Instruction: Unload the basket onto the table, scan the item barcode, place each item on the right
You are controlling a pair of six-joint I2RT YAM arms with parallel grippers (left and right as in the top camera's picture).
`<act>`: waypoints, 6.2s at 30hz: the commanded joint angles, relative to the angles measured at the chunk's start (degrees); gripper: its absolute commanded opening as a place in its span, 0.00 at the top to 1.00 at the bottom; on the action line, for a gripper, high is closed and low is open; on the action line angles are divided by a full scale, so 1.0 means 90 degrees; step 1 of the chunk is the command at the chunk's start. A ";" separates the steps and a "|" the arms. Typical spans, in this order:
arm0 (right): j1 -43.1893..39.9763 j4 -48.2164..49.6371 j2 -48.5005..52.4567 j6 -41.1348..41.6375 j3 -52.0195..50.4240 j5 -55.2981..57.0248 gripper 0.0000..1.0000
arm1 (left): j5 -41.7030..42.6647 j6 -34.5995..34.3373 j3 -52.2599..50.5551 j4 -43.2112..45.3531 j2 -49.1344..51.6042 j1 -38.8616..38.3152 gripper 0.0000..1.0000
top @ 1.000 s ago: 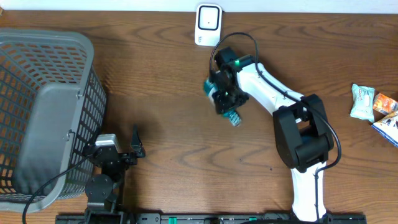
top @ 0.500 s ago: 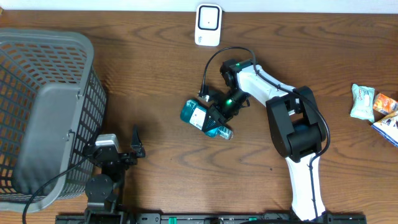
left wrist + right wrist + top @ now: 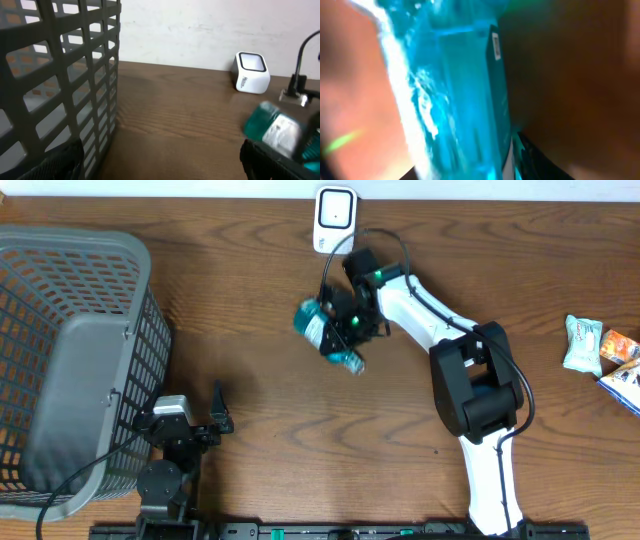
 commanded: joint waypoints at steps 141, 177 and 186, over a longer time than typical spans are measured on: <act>-0.0284 0.1843 0.0869 -0.4070 0.0486 0.2783 0.99 | -0.0104 -0.0051 -0.0143 -0.0206 0.0000 0.0032 0.00; 0.0391 0.7720 0.0459 -0.5396 0.0495 0.5207 0.99 | -0.0107 -0.0051 -0.0143 -0.0206 0.0000 0.0032 0.00; 0.0165 0.8179 0.0750 -0.5617 0.0760 0.4850 0.99 | -0.0104 -0.0051 -0.0143 -0.0206 0.0000 0.0032 0.00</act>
